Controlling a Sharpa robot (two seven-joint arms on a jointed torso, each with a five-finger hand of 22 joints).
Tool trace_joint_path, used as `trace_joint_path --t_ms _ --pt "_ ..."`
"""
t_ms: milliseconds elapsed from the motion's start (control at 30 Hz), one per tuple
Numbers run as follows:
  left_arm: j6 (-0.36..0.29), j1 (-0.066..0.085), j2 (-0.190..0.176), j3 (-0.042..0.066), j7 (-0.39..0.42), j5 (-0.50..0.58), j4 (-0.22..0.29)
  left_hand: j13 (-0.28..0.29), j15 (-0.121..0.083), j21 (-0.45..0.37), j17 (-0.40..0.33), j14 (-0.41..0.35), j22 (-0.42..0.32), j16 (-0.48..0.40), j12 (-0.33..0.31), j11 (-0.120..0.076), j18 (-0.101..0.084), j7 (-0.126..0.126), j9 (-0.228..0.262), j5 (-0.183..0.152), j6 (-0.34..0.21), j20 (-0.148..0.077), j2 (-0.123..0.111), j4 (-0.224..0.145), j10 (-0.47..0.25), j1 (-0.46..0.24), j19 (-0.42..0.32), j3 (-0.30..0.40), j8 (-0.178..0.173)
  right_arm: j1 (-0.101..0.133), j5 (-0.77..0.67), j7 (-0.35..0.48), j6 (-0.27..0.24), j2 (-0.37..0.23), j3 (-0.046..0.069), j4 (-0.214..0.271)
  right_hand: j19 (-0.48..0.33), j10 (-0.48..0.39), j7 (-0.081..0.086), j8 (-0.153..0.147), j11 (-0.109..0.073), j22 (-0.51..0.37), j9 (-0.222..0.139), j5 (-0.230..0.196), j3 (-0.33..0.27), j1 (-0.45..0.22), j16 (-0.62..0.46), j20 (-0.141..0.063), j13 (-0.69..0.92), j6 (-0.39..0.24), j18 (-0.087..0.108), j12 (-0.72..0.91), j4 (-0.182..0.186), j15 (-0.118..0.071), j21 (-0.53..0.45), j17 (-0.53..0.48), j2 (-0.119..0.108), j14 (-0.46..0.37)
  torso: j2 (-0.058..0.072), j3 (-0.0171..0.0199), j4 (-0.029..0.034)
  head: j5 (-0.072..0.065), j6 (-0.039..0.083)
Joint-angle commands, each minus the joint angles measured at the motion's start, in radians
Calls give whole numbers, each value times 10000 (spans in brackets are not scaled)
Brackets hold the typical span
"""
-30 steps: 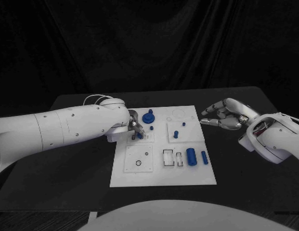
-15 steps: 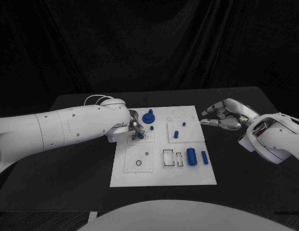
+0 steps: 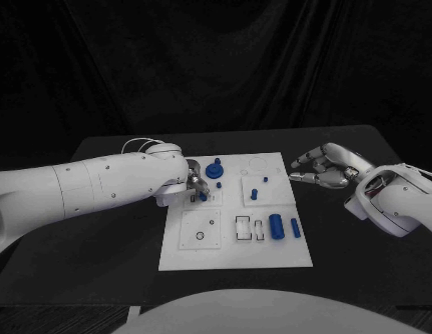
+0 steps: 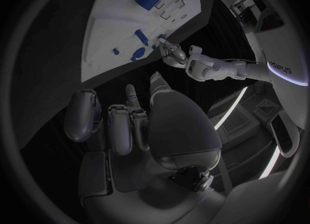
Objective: Assemble the parts on the task board
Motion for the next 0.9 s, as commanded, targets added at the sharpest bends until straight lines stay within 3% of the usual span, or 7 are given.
trace_joint_path --t_ms 33,333,400,433,567,667,900 --pt "-50 -47 13 -13 111 5 22 2634 -77 -34 2633 1056 1146 26 36 -75 -34 -62 5 -25 -19 12 137 -42 1064 21 40 99 22 -31 -50 -145 50 -5 6 4 -37 1025 10 -6 76 1623 -24 -23 -43 44 -38 27 2634 59 209 26 8 84 -62 1811 109 822 -4 3 1 4 -1" --pt "51 -59 5 -13 86 5 46 2634 -74 -46 2633 1056 1143 26 36 -68 -32 -53 -9 -148 9 12 112 -22 1064 -42 36 113 -21 -54 -50 -149 55 -7 6 5 -37 1025 10 -6 76 1623 -24 -23 -43 44 -38 27 2634 59 209 26 8 84 -62 1811 109 822 -4 1 0 2 -1" --pt "81 -61 -3 -13 85 5 53 2634 -71 -75 2633 1056 1137 26 36 -71 -27 -60 -34 -733 65 17 89 50 1064 -169 25 82 -111 -60 -50 -149 54 -9 6 4 -37 1025 10 -6 76 1623 -24 -23 -43 44 -38 27 2634 59 209 26 8 84 -62 1811 109 822 -2 2 0 2 -1" --pt "102 -63 -8 -13 87 5 56 2634 -65 -106 2633 1056 1130 26 36 -57 -24 -55 -78 -1585 106 30 65 222 1064 -360 11 -71 -224 -66 -50 -148 55 -9 6 2 -37 1025 10 -6 76 1623 -24 -23 -43 44 -38 27 2634 59 209 26 8 84 -62 1811 109 822 0 1 0 4 -1" --pt "133 -69 -14 -13 93 5 51 2634 -12 -150 2633 1056 1134 26 36 0 -19 18 -178 -2941 255 64 -87 904 1064 -1025 0 -844 -419 -88 -50 -147 60 -8 6 -3 -42 1025 13 -14 80 1620 -30 -21 -53 50 -44 31 2634 59 211 26 4 87 -73 1805 110 819 -5 -1 2 16 -1" --pt "154 -73 -12 -13 91 5 34 2634 7 -179 2633 1056 1143 26 36 26 -14 38 -227 -3535 321 87 -143 1282 1064 -1302 -2 -1358 -561 -111 -50 -143 64 -7 6 -6 -42 1025 13 -14 80 1620 -30 -21 -53 50 -44 31 2634 59 211 26 4 87 -73 1805 110 819 -14 -2 2 8 -1" --pt "200 -81 -9 -13 79 5 -21 2634 51 -352 2633 1056 1020 26 36 72 38 86 -178 -3687 279 125 -86 1702 1064 -1523 -172 -1867 -688 -171 -50 -139 67 -13 7 -12 -42 1025 13 -14 80 1620 -30 -21 -53 50 -44 31 2634 59 211 26 4 87 -73 1805 110 819 -10 0 1 23 -1"
